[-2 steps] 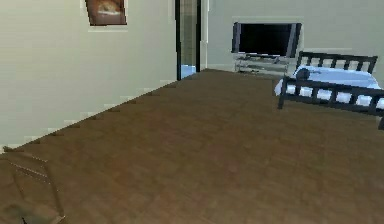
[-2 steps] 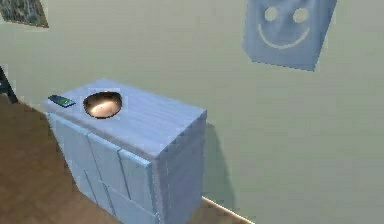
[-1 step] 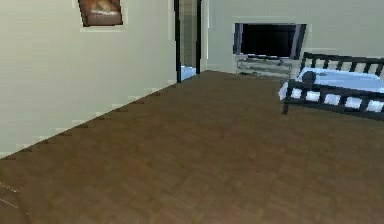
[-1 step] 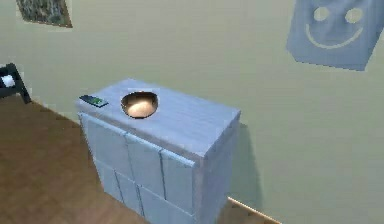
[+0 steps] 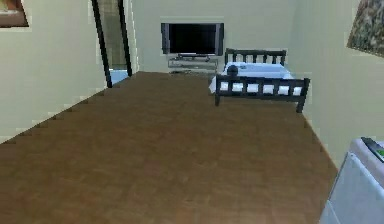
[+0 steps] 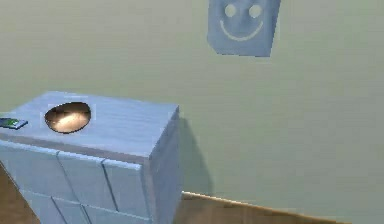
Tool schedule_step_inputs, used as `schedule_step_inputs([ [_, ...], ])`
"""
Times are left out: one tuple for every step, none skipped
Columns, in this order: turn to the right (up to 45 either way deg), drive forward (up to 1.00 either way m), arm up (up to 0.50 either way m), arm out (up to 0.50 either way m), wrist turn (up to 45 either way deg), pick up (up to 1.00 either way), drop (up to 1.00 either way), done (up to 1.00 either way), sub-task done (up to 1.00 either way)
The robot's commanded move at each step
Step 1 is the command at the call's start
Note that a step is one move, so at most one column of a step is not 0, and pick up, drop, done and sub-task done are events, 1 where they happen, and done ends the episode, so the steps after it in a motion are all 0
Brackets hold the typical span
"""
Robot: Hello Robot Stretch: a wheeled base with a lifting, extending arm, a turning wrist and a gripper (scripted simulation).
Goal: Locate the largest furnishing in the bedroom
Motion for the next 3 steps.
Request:
schedule_step_inputs([
  [0.0, 0.15, 0.00, 0.00, 0.0, 0.00, 0.00, 0.00, 0.00],
  [12.0, 0.00, 0.00, 0.00, 0.0, 0.00, 0.00, 0.00, 0.00],
  [0.0, 1.00, 0.00, 0.00, 0.0, 0.00, 0.00, 0.00, 0.00],
])
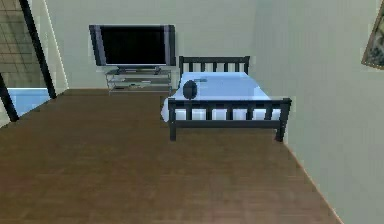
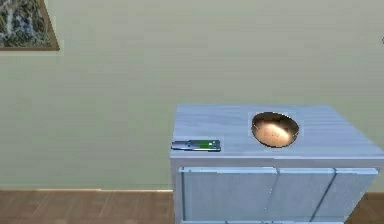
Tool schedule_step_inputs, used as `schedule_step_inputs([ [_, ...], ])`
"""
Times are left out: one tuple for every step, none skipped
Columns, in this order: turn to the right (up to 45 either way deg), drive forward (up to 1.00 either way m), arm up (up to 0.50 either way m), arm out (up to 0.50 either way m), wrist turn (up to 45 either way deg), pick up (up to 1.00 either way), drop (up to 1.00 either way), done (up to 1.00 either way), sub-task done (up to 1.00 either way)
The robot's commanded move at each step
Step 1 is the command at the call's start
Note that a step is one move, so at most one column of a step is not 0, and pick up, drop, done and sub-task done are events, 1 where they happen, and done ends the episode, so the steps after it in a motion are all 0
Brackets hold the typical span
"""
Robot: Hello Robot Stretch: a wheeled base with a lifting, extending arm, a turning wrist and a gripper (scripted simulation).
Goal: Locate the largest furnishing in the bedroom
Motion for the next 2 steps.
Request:
schedule_step_inputs([
  [0.0, 0.20, 0.00, 0.00, 0.0, 0.00, 0.00, 0.00, 0.00],
  [12.0, 0.00, 0.00, 0.00, 0.0, 0.00, 0.00, 0.00, 0.00],
])
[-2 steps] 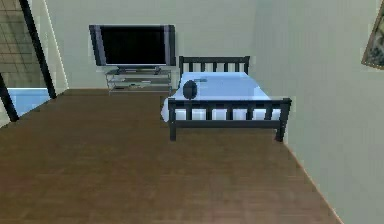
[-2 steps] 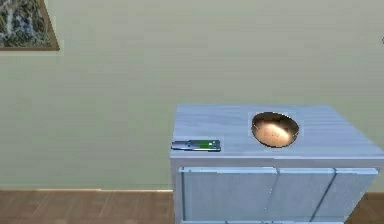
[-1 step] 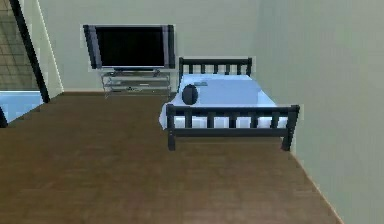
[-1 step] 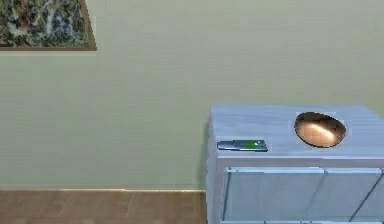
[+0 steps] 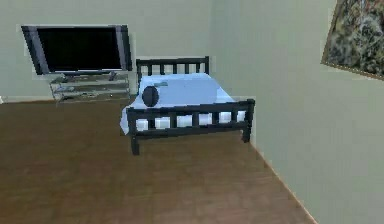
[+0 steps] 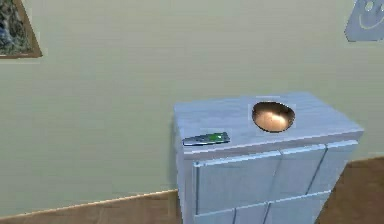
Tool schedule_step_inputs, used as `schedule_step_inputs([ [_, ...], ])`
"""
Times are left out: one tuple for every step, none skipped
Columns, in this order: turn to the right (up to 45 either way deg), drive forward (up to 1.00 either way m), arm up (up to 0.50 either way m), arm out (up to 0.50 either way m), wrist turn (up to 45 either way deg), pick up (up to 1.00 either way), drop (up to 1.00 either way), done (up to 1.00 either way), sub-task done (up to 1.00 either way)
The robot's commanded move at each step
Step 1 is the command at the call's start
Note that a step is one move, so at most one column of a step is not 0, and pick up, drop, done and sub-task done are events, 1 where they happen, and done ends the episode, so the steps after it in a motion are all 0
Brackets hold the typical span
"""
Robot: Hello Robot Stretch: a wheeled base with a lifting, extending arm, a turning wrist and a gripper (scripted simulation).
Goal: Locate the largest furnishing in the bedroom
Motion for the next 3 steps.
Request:
schedule_step_inputs([
  [0.0, 1.00, 0.00, 0.00, 0.0, 0.00, 0.00, 0.00, 0.00],
  [0.0, 0.45, 0.00, 0.00, 0.0, 0.00, 0.00, 0.00, 0.00],
  [0.0, 0.00, 0.00, 0.00, 0.0, 0.00, 0.00, 1.00, 0.00],
])
